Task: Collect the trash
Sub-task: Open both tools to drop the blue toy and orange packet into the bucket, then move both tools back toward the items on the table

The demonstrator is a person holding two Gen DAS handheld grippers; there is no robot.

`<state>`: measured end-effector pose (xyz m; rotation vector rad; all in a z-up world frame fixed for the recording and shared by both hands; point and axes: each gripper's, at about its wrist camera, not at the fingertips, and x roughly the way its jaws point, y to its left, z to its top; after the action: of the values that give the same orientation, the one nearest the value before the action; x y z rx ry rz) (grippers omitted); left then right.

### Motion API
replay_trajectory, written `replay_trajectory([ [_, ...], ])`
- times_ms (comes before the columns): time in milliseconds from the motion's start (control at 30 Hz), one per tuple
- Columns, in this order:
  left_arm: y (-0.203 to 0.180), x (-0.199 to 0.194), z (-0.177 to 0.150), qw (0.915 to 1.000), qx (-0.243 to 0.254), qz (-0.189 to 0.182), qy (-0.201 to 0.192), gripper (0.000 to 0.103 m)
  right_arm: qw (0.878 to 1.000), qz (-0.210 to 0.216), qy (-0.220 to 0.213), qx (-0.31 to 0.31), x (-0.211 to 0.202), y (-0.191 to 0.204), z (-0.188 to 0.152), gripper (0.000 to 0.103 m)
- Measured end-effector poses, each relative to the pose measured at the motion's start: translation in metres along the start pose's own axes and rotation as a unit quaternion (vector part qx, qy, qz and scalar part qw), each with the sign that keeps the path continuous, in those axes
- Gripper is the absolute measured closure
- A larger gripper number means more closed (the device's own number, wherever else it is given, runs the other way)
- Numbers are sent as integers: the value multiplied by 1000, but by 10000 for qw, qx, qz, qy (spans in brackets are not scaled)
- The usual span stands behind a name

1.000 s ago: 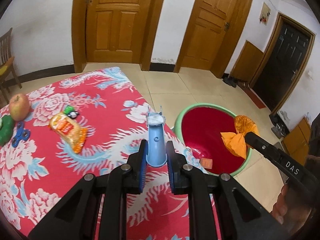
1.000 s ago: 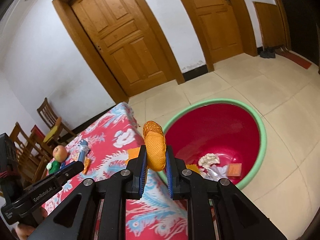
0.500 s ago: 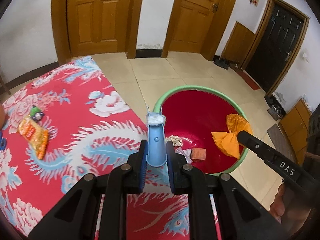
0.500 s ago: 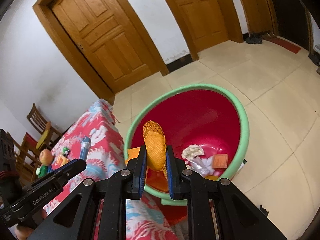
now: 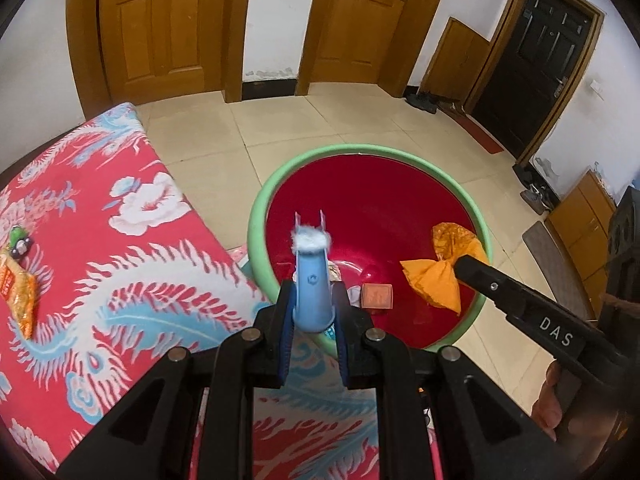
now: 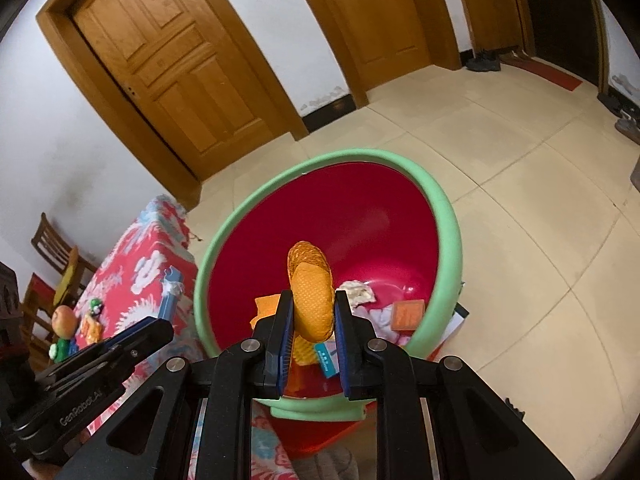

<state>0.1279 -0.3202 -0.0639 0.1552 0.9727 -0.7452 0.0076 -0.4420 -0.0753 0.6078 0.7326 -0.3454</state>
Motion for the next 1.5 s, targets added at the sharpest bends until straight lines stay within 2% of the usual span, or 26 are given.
replay_trajectory([
  [133, 0, 3, 2, 10000, -52, -62, 48, 85, 10000, -14, -55, 31, -1, -2, 1, 80],
  [233, 3, 2, 2, 9999, -110, -39, 34, 78, 10000, -26, -76, 3, -2, 0, 1, 78],
  [367, 8, -5, 1, 9998, -188, 22, -35, 78, 10000, -7, -67, -41, -3, 5, 1, 75],
  [433, 11, -9, 1, 9997, -241, 62, -75, 78, 10000, 2, -77, -60, -5, 8, 1, 65],
  [500, 16, -14, 0, 9995, -301, 82, -110, 78, 9999, 3, -101, -96, -8, 12, 1, 63],
  [1033, 59, -53, -7, 9950, -793, 412, -453, 78, 9983, 125, -253, -501, -23, 52, -2, 63],
  [1267, 90, -71, -12, 9899, -1120, 644, -591, 78, 9968, 231, -255, -728, -23, 75, -4, 62],
  [1500, 129, -85, -23, 9813, -1552, 901, -693, 78, 9948, 385, -235, -908, -18, 97, -6, 62],
])
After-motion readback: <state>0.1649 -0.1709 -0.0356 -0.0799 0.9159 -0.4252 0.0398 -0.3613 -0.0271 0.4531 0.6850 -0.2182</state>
